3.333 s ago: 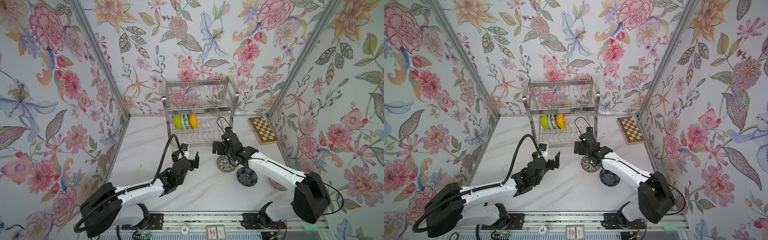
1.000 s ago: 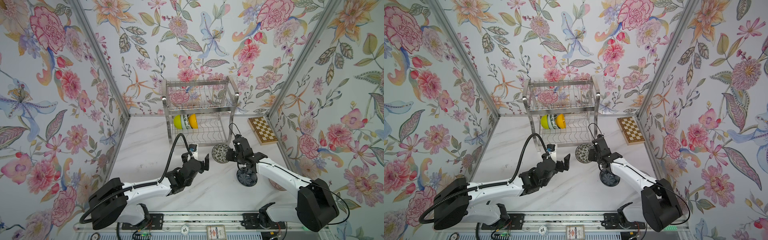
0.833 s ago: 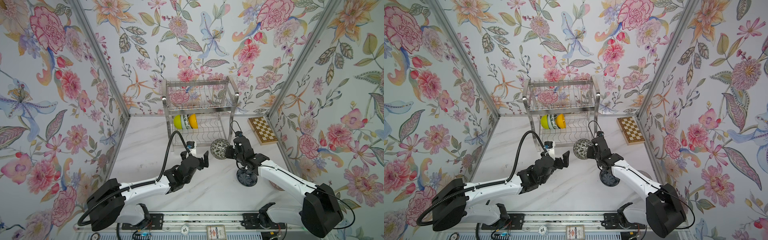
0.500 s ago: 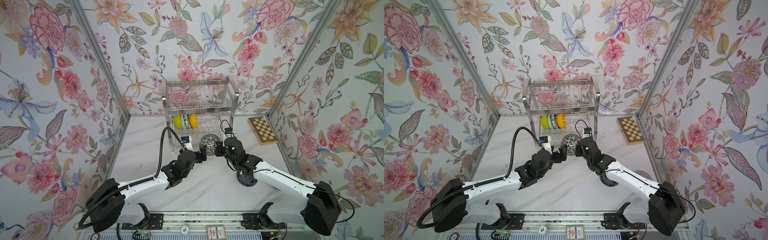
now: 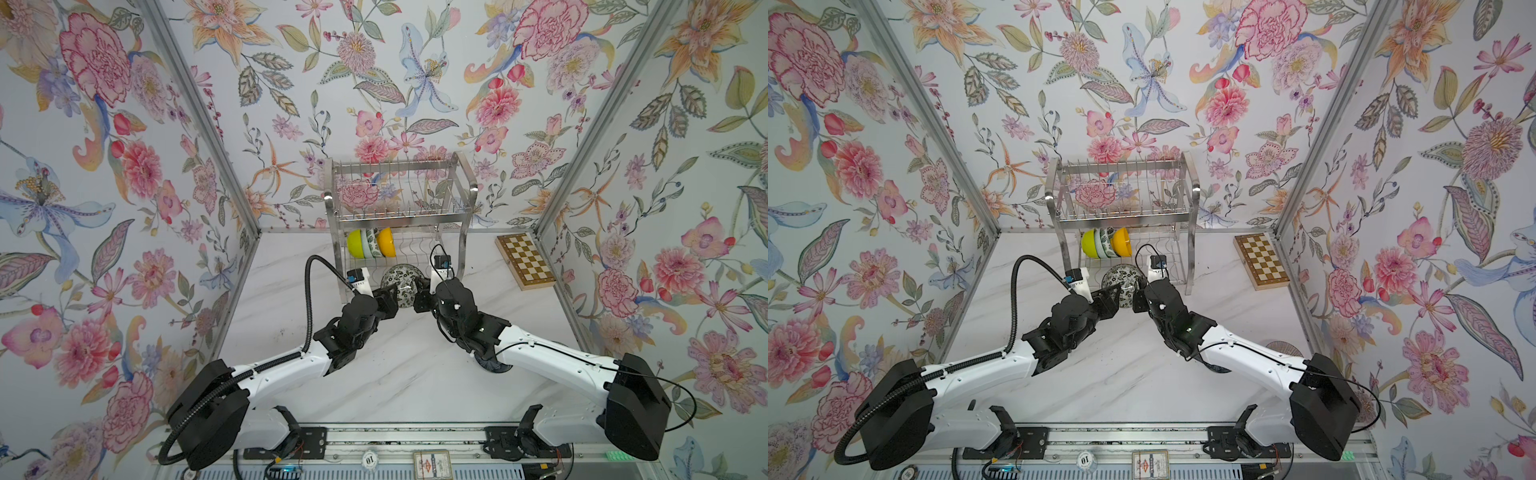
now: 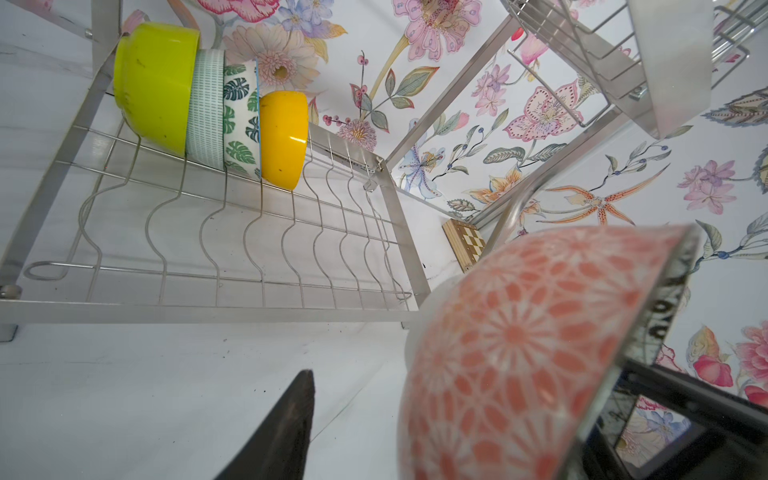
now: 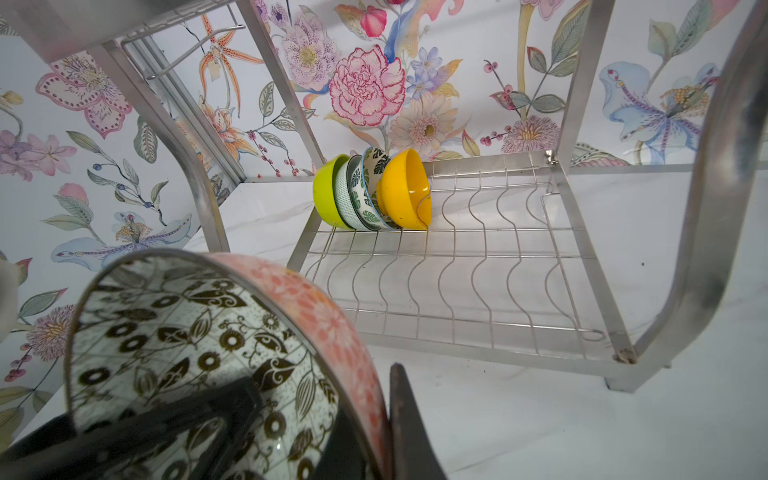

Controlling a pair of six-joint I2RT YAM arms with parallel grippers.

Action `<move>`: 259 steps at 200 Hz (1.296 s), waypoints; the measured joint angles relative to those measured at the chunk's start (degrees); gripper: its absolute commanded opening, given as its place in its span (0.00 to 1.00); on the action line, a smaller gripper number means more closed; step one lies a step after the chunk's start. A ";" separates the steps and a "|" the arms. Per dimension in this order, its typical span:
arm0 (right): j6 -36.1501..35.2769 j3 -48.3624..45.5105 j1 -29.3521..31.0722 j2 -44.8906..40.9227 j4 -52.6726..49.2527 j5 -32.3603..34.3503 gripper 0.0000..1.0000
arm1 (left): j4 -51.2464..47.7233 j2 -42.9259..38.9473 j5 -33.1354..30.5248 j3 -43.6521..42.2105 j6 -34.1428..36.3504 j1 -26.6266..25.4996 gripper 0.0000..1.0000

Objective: Load the bowls into the dish rack
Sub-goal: 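Lift the patterned bowl with the right gripper while the left gripper grasps it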

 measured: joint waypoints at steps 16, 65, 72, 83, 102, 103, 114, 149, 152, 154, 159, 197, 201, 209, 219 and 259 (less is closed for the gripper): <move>-0.37 -0.02 0.79 0.31 1.07 0.59 0.00 | 0.33 0.00 0.28 -0.20 -0.02 0.00 0.38; -0.74 -0.31 1.60 1.77 3.02 1.27 0.07 | 2.34 -0.35 0.33 -0.70 -0.66 0.37 0.08; -0.74 -0.31 1.60 1.77 3.06 1.31 0.10 | 2.40 -0.37 0.35 -0.74 -0.66 0.37 0.05; -0.72 -0.31 1.64 1.77 3.19 1.33 0.16 | 2.43 -0.39 0.31 -0.76 -0.66 0.37 0.00; -0.52 -0.31 1.70 1.77 4.37 1.64 0.23 | 1.49 -0.44 0.20 -1.05 -0.39 0.37 0.00; -0.46 -0.31 1.70 1.77 4.48 1.62 0.24 | 1.42 -0.44 0.17 -1.09 -0.39 0.37 0.00; -0.20 -0.31 1.70 1.77 4.94 1.62 0.31 | 0.66 -0.44 0.07 -1.40 -0.31 0.37 0.00; 1.14 -0.31 1.25 1.77 5.42 0.70 0.50 | -1.38 -0.44 -1.84 -1.57 0.59 0.37 0.00; 1.60 -0.31 1.05 1.77 5.46 0.48 0.51 | -1.46 -0.44 -2.03 -1.57 0.66 0.44 0.00; 1.49 -0.31 1.01 1.77 5.49 0.35 0.52 | -1.51 -0.44 -2.23 -1.57 0.68 0.52 0.00; 1.92 -0.31 0.83 1.77 5.51 0.02 0.53 | -1.60 -0.44 -2.64 -1.57 0.92 0.76 0.00; 3.74 -0.68 -0.22 1.44 5.73 -1.25 0.92 | -2.56 -0.28 -4.57 -1.49 2.23 2.78 0.00; 3.76 -0.81 -0.31 1.33 5.77 -1.33 0.98 | -2.80 -0.24 -4.74 -1.40 2.29 3.08 0.00; 4.20 -1.14 -0.55 0.94 5.73 -1.40 0.99 | -3.50 -0.13 -5.09 -1.11 2.45 3.69 0.00; 5.03 -1.73 -0.96 0.26 5.68 -1.42 0.99 | -4.42 0.02 -5.88 -0.59 2.62 4.35 0.00; 12.94 -6.12 -6.47 -3.54 5.86 -3.61 0.99 | -5.09 0.04 -9.31 1.09 5.29 5.14 0.00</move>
